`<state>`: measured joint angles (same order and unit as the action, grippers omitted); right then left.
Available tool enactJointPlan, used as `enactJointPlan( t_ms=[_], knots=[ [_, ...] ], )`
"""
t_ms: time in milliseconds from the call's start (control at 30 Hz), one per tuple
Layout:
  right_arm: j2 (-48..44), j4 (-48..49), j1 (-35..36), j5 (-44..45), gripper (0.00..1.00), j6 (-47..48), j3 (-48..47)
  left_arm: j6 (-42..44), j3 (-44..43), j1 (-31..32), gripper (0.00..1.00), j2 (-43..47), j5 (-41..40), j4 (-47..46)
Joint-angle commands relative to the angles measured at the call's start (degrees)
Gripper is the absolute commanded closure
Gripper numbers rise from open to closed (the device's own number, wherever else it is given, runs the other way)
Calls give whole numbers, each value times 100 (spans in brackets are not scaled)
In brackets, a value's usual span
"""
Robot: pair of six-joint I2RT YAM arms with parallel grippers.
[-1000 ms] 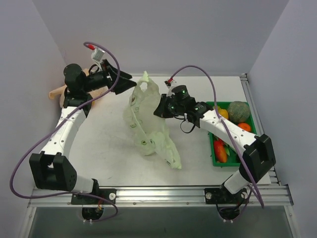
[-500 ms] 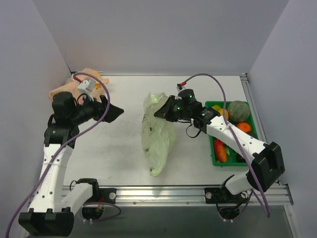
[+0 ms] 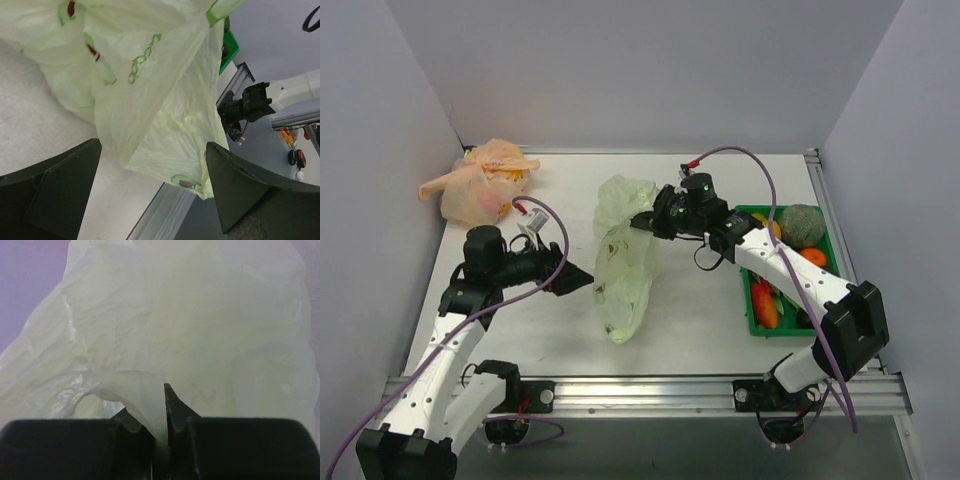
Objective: Place the fake fruits into the plastic bag and tie a complex knot
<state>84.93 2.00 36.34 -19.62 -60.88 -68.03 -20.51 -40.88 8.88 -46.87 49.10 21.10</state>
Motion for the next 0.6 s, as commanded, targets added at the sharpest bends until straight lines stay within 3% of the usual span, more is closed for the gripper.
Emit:
enactJointPlan(
  t_ms=[0,133,433,533,567],
  knots=[
    [77,213,-39,-112,100,-152,-202,-365,115,315,2,-76,162,-1509],
    [121,248,-39,-183,100,-170,-219,-77,186,894,3,-260,-804,-1794],
    [112,397,-21,-472,100,-293,-114,417,-51,1537,3,-1235,-2439,-2637],
    [121,450,-152,-666,100,-74,-44,320,-358,1590,24,-1561,-2476,-2603],
    [147,477,-240,-919,100,23,-18,302,-559,1573,43,-1570,-2467,-2498]
  ],
)
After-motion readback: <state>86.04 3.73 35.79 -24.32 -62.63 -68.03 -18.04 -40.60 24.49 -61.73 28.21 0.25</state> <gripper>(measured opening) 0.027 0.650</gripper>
